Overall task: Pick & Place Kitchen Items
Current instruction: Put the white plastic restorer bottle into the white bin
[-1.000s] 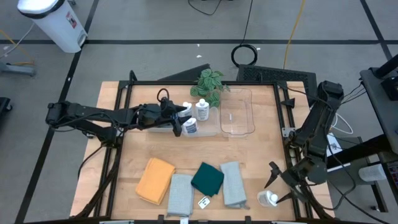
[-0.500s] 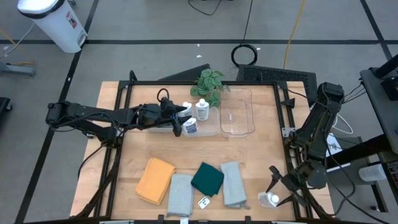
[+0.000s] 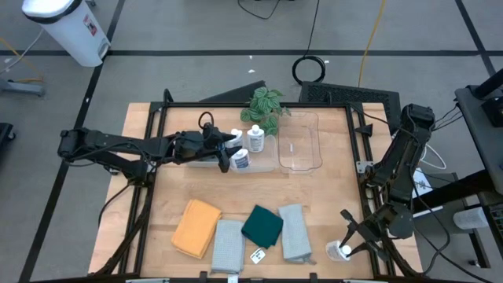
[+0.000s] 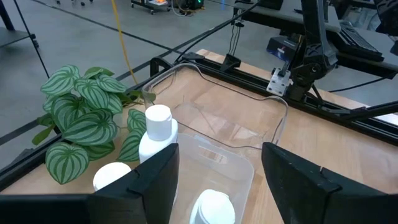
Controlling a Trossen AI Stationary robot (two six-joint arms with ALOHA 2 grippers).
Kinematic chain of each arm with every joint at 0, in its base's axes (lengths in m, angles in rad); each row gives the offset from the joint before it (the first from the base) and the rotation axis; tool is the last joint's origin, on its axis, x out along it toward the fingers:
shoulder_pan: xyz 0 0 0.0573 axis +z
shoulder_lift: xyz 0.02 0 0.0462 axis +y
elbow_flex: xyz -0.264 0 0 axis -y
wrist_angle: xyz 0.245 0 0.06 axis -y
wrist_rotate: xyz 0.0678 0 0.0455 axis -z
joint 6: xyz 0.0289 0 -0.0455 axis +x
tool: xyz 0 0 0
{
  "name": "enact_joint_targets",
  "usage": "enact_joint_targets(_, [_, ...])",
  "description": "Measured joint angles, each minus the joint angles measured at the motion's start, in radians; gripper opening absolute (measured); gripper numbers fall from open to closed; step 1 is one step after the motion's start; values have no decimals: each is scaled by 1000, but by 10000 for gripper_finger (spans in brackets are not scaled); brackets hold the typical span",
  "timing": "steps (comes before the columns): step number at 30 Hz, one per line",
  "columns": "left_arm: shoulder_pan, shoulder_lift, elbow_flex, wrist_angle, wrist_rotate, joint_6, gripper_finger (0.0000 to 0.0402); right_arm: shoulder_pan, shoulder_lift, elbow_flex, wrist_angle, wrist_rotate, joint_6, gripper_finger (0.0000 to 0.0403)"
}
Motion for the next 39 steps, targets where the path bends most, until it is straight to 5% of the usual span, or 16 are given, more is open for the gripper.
enact_joint_targets(39, [0,0,0,0,0,-18,235,-96,0,0,-5,84,-75,90])
